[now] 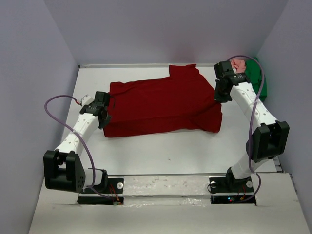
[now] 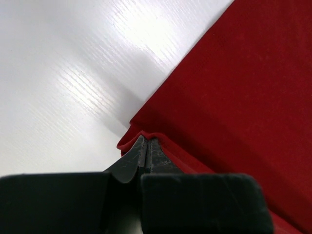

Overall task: Fold and stack the t-shirts
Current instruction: Fold the tshirt

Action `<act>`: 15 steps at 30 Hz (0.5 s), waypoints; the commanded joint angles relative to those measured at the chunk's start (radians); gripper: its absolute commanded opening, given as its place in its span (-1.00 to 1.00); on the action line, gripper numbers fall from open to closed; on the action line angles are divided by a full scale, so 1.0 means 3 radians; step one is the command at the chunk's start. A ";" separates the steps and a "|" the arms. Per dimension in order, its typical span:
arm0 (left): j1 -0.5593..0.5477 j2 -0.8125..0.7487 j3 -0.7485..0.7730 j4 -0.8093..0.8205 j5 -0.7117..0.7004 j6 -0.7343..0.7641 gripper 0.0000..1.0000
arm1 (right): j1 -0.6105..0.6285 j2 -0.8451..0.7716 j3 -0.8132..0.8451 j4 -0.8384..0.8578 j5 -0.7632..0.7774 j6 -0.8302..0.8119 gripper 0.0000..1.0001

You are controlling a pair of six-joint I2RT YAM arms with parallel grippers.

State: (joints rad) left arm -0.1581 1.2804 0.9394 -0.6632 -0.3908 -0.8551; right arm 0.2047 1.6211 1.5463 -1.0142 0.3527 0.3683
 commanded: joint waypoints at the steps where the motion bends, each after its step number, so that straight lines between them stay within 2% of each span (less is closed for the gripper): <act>1: 0.0072 0.0098 0.0177 0.0073 -0.0098 0.0125 -0.94 | 0.0023 0.0113 0.0230 0.0082 0.0159 -0.0047 -1.00; 15: 0.0098 0.0574 0.0484 0.0140 0.0173 0.0391 -1.00 | 0.0023 0.0369 0.0235 0.0123 0.0144 -0.0011 -1.00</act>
State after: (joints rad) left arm -0.1352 1.4445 1.0378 -0.6250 -0.3359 -0.7731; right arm 0.2047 1.7298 1.5856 -1.0103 0.3676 0.3622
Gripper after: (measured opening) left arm 0.015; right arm 0.025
